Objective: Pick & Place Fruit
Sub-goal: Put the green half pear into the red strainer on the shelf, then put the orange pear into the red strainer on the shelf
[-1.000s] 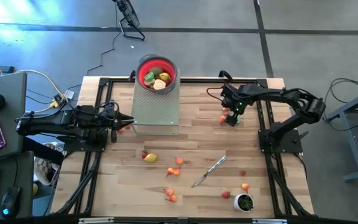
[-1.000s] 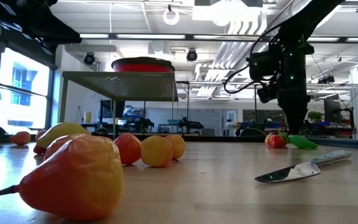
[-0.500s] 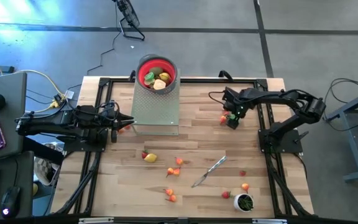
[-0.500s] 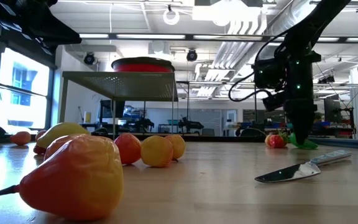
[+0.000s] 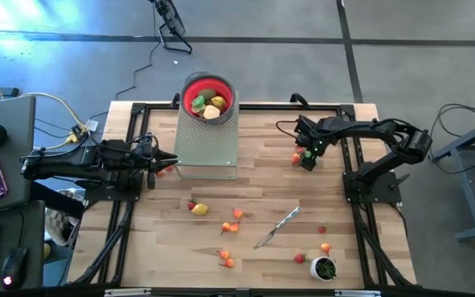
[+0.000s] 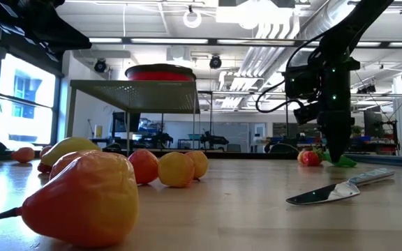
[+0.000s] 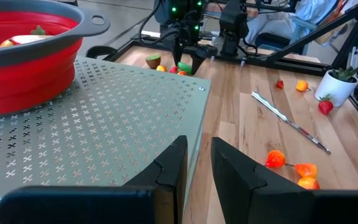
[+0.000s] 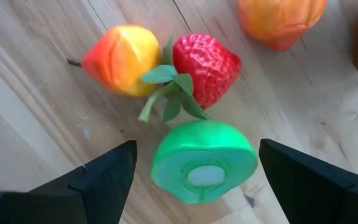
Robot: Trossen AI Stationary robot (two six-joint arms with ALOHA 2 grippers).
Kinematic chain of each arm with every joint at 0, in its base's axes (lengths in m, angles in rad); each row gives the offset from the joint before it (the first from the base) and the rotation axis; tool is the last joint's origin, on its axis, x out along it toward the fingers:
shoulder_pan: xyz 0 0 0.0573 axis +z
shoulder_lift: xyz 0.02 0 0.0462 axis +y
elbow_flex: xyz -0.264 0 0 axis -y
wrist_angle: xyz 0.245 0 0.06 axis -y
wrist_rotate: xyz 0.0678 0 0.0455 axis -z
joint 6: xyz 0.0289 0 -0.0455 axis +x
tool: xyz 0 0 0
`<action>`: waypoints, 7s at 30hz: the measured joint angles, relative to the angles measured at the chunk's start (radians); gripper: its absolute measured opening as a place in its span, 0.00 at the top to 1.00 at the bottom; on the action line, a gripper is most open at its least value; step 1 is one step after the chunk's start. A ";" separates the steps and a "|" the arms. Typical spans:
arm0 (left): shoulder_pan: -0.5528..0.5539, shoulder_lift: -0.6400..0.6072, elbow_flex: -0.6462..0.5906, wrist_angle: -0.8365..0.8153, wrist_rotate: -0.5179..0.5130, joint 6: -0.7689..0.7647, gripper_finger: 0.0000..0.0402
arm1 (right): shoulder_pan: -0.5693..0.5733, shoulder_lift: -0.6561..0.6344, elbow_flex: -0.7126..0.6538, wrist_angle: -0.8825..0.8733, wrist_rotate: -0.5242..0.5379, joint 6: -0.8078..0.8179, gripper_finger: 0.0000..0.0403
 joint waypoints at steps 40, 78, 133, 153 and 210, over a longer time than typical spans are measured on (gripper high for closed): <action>0.000 0.000 0.000 0.000 0.000 0.000 0.83 | 0.016 -0.080 0.002 -0.046 0.050 0.017 0.42; 0.000 0.000 0.000 0.000 0.000 0.000 0.83 | 0.342 -0.526 0.007 0.805 0.221 0.157 0.44; 0.000 0.000 0.000 0.001 -0.061 0.061 0.83 | 0.313 0.282 0.494 1.362 0.131 -0.078 0.43; 0.000 0.000 0.000 0.001 -0.061 0.065 0.83 | 0.265 0.330 0.505 1.334 0.126 -0.082 0.35; 0.000 0.000 0.000 -0.008 -0.060 0.163 0.83 | 0.485 -0.198 0.174 0.134 0.551 0.856 0.99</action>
